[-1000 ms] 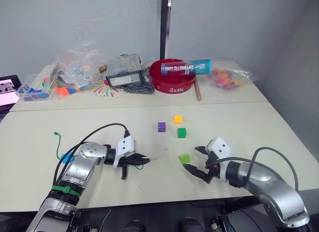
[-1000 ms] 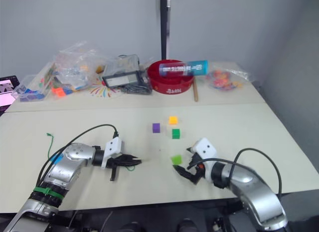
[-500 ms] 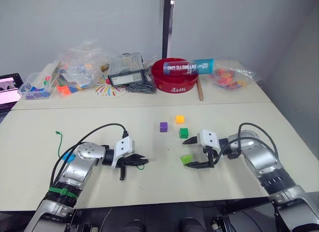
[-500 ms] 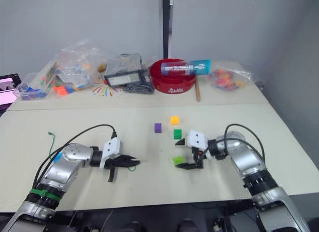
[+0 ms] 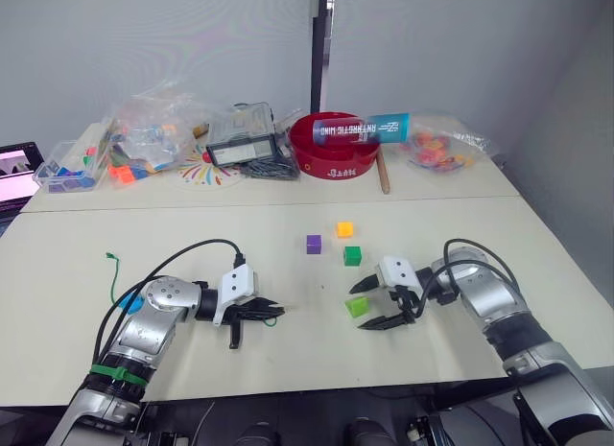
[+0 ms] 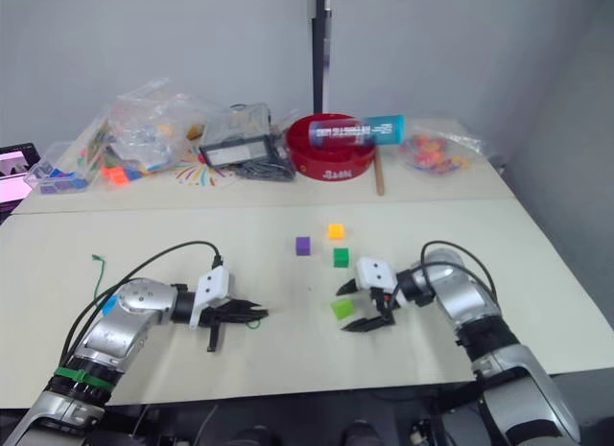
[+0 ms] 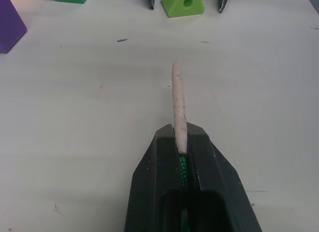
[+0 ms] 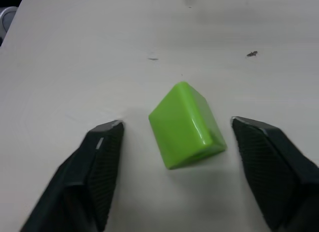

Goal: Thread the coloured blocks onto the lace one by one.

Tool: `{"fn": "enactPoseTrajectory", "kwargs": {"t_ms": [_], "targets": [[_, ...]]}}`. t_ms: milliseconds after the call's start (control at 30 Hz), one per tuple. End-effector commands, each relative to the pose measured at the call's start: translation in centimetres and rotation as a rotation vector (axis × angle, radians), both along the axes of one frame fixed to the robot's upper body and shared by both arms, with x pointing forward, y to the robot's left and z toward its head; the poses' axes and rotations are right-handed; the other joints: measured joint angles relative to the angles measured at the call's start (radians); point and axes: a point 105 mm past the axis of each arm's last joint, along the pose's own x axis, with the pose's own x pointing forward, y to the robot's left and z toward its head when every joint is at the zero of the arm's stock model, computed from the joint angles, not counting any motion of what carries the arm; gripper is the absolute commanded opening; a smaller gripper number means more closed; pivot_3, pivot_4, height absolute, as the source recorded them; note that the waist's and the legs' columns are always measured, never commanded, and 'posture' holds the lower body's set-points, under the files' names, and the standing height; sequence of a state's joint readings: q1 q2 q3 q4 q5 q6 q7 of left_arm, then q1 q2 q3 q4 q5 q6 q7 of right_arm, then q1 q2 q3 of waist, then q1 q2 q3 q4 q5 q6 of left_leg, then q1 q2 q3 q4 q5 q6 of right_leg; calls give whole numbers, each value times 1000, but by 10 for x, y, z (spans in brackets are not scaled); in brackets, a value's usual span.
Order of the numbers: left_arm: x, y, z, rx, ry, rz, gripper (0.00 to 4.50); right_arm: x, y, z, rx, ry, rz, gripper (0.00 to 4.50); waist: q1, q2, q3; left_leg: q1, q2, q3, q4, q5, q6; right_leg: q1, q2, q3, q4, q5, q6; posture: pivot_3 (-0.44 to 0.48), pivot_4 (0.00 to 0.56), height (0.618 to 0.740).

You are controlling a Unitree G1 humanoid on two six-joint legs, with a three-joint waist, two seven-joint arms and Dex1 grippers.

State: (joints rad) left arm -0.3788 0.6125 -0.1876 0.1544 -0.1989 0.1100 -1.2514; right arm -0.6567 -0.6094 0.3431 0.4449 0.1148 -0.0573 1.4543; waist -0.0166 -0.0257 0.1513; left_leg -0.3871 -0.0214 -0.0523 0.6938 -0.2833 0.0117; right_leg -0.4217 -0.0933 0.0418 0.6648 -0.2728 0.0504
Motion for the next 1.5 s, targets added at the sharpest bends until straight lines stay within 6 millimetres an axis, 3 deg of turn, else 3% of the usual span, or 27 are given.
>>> {"fn": "enactPoseTrajectory", "kwargs": {"t_ms": [33,133,167,333,667,1133,1500], "targets": [[-2,-4,7,-13,-22,-10,0,3,1,5,17,-23,-20,2263,0,0,0,0,0,0,0,0,0,0,0,0,0,0,0,0,150,740],[-2,-4,8,-19,-21,-9,0,2,4,7,38,-26,-29,1334,0,0,0,0,0,0,0,0,0,0,0,0,0,0,0,0,150,740],[-2,-5,10,-20,-25,-15,0,1,5,7,43,-30,-32,1307,0,0,0,0,0,0,0,0,0,0,0,0,0,0,0,0,150,740],[-4,-18,13,-30,-32,-68,0,-6,20,10,69,-54,-56,1307,2,0,0,0,0,0,0,0,0,0,0,0,0,0,0,0,150,740],[-3,-33,3,-1,-34,-135,0,-22,51,-7,41,-41,-139,1307,-2,0,0,0,0,0,0,0,0,0,2,0,0,0,0,0,150,740],[2,-41,0,54,-57,-167,0,-26,50,-5,30,-40,-138,1307,1,0,0,1,-1,0,0,0,0,1,1,0,0,0,0,0,150,740],[7,-35,-4,112,-71,-138,0,-25,39,-3,11,-43,-157,1307,4,0,0,1,-2,0,1,0,0,1,1,0,0,0,0,0,150,740]]}}
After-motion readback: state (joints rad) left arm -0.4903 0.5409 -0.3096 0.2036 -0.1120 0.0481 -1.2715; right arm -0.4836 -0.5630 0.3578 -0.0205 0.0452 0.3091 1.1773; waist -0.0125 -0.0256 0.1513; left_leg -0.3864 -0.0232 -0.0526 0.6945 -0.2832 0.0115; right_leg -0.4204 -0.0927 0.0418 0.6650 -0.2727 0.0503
